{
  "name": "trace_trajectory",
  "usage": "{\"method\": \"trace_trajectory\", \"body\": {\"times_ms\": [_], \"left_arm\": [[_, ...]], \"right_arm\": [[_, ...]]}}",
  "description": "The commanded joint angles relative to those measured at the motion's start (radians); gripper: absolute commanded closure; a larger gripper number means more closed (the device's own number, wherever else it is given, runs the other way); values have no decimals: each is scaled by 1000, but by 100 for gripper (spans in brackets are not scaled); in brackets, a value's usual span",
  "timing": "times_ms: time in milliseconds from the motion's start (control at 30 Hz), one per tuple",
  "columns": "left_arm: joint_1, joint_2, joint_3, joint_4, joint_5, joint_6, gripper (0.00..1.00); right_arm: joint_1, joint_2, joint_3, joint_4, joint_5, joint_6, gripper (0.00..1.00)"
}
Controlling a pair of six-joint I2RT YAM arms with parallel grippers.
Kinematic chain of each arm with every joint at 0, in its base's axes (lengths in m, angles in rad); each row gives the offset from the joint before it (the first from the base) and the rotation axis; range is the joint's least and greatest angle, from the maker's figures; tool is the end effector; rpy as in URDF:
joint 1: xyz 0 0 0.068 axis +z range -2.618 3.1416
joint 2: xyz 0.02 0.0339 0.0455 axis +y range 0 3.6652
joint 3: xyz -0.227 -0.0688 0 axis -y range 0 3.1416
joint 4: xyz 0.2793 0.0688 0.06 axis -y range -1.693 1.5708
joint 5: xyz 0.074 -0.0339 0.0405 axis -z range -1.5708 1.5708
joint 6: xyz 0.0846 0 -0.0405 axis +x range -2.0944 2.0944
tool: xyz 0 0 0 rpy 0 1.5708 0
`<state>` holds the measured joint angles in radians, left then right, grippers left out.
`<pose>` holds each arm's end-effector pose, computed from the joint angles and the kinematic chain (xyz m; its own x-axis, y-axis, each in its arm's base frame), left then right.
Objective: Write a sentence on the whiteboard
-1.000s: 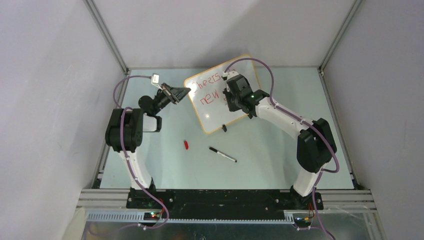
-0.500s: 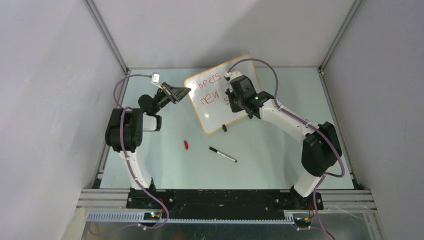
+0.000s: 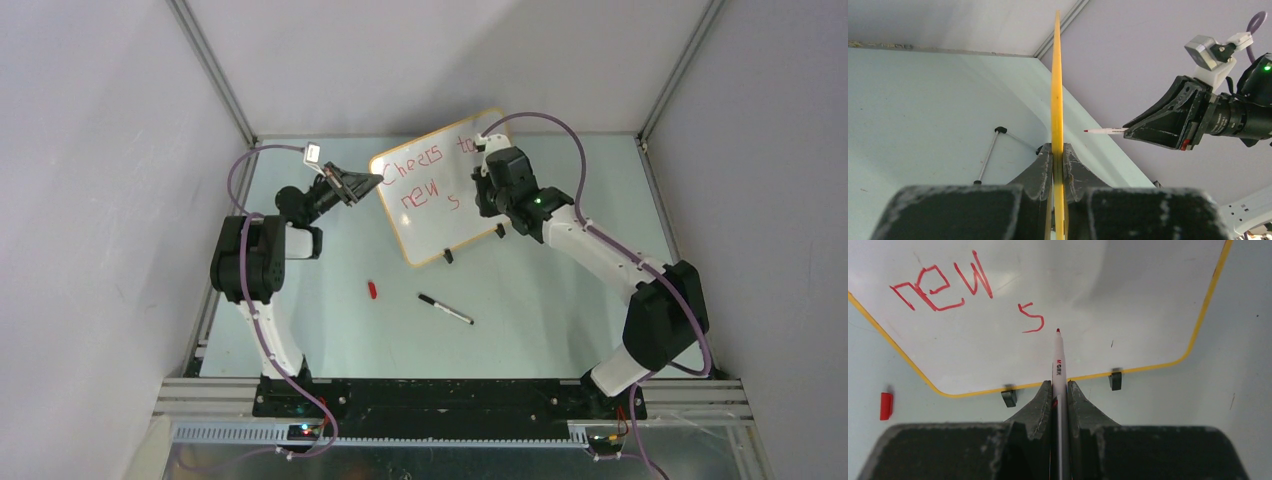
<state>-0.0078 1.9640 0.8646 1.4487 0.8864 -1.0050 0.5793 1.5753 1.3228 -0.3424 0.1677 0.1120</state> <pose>0.4065 -0.0687 0.1452 -0.4352 -0.5303 -0.7276 0.6818 0.3336 -0.6510 0.3733 0.2273 0.2406 -0.5135 -0.2042 -0.8335 -0.3690 0.9294 -0.0004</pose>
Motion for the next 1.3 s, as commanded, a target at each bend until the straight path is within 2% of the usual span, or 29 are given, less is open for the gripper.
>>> {"method": "trace_trajectory", "body": {"times_ms": [0, 133, 433, 633, 1267], "left_arm": [[1, 6, 15, 21, 27, 7, 100], [0, 4, 12, 21, 16, 12, 99], [0, -10, 0, -4, -8, 45, 98], [-1, -14, -11, 16, -11, 35, 98], [-3, -13, -15, 22, -13, 35, 98]], "right_arm": [[-12, -31, -14, 66, -1, 8, 100], [-40, -33, -15, 72, -69, 34, 100], [-72, 2, -16, 100, -82, 22, 100], [-67, 15, -15, 111, -144, 20, 100], [-44, 71, 30, 90, -153, 2, 100]]}}
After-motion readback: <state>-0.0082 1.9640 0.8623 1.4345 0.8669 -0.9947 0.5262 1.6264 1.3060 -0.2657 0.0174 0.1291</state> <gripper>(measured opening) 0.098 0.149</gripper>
